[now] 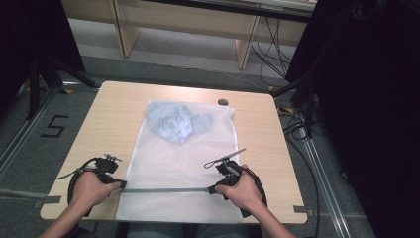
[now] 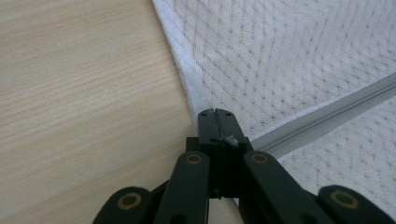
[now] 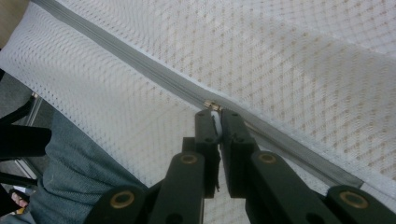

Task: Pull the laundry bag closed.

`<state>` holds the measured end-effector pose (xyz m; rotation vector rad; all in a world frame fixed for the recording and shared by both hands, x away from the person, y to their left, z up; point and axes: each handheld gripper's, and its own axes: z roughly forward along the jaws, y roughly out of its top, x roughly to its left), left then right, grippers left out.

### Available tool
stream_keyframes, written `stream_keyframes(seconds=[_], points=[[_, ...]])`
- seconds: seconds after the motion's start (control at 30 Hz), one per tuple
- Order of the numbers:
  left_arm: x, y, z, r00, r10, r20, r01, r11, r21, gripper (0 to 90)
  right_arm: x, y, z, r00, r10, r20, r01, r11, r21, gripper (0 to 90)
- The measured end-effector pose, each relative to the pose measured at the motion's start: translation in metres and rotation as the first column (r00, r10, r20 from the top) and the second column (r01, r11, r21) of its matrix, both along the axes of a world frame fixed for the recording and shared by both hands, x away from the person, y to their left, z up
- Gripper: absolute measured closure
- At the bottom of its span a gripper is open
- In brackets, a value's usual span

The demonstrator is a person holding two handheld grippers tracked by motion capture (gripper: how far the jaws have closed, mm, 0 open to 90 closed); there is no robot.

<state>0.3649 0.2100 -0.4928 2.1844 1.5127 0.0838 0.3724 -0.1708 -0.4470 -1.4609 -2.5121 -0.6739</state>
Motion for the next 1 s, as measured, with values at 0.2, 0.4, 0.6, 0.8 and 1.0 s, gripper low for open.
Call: stream_keyframes(seconds=[0.2, 0.4, 0.6, 0.8, 1.0], points=[[0.000, 0.001, 0.001, 0.9999, -0.009, -0.005, 0.009, 1.0000, 0.001, 89.9, -0.001, -0.005, 0.001, 0.9999, -0.016, -0.003, 0.016, 1.000, -0.001, 87.0], [0.000, 0.001, 0.000, 0.9999, -0.009, -0.005, 0.009, 1.0000, 0.000, 89.9, -0.001, -0.009, -0.001, 0.9999, -0.012, 0.001, 0.012, 1.000, -0.001, 87.0], [0.000, 0.001, 0.000, 0.9999, -0.011, -0.005, 0.011, 0.9999, 0.000, 89.9, -0.001, -0.012, -0.001, 0.9999, -0.010, -0.008, 0.010, 1.000, 0.003, 87.0], [0.000, 0.001, 0.000, 0.9999, -0.012, -0.005, 0.012, 0.9999, 0.000, 89.9, -0.001, -0.017, -0.001, 0.9997, -0.019, 0.018, 0.019, 1.000, -0.006, 87.0], [0.000, 0.000, 0.000, 1.0000, -0.004, 0.000, 0.004, 1.0000, -0.002, 89.9, -0.003, -0.021, -0.002, 0.9994, -0.026, 0.023, 0.026, 1.000, -0.012, 87.0]])
